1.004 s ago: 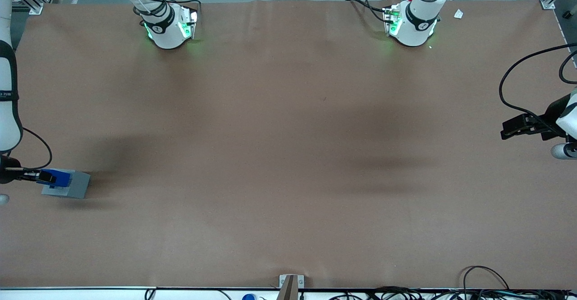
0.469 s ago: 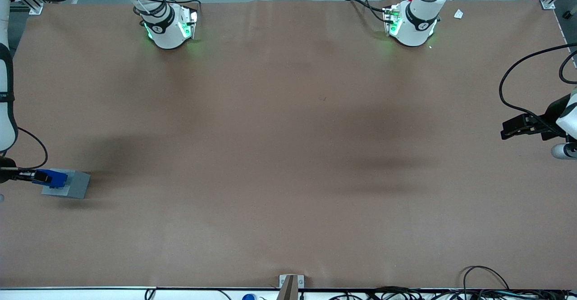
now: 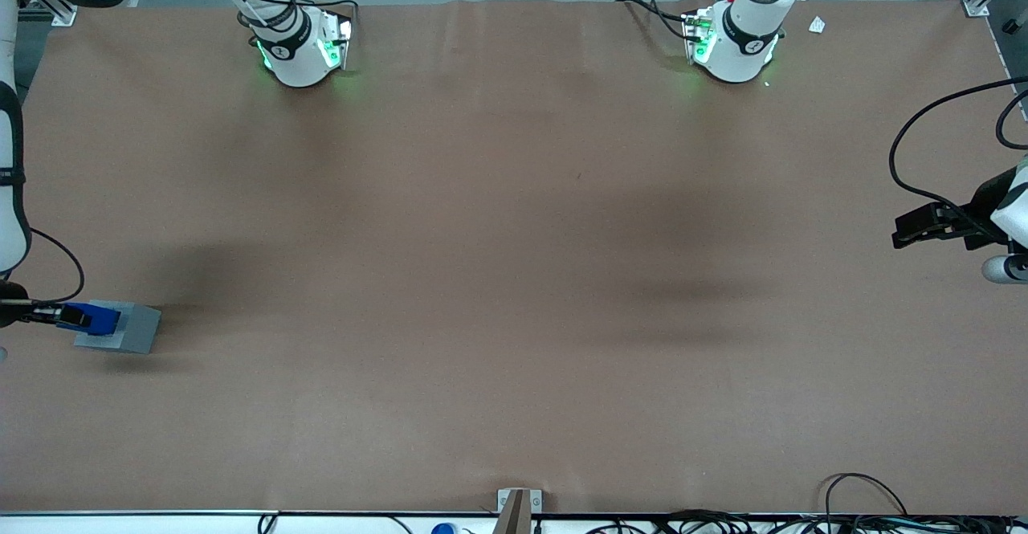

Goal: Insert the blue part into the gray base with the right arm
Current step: 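Lower the blue block into the gray base's square hole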

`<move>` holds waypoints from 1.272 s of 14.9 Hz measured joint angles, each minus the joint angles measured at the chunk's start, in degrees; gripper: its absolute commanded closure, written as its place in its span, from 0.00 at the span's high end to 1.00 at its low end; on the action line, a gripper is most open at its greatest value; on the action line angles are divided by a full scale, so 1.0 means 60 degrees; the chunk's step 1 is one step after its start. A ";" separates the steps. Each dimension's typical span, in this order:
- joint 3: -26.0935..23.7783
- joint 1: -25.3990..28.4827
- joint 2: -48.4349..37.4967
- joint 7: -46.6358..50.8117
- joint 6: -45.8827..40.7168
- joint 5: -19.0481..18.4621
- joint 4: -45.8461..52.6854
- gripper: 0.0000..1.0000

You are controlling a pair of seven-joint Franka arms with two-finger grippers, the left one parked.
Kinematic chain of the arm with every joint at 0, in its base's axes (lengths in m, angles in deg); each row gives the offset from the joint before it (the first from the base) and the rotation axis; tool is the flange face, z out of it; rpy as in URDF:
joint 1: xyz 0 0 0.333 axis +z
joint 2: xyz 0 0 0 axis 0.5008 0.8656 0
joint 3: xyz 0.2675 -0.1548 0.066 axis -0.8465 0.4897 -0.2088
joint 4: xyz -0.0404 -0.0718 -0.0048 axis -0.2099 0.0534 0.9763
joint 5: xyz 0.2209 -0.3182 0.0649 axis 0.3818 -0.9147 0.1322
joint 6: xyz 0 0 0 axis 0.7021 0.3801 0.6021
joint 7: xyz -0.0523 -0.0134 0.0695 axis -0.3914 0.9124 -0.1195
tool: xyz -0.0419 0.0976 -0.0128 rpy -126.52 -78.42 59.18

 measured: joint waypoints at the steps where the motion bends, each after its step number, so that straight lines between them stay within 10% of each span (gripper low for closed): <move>1: -0.0001 0.0000 0.0015 -0.0001 0.0000 0.0000 0.0024 0.00; 19: -0.0064 0.0009 0.0212 -0.0004 0.0191 0.0000 0.0047 0.00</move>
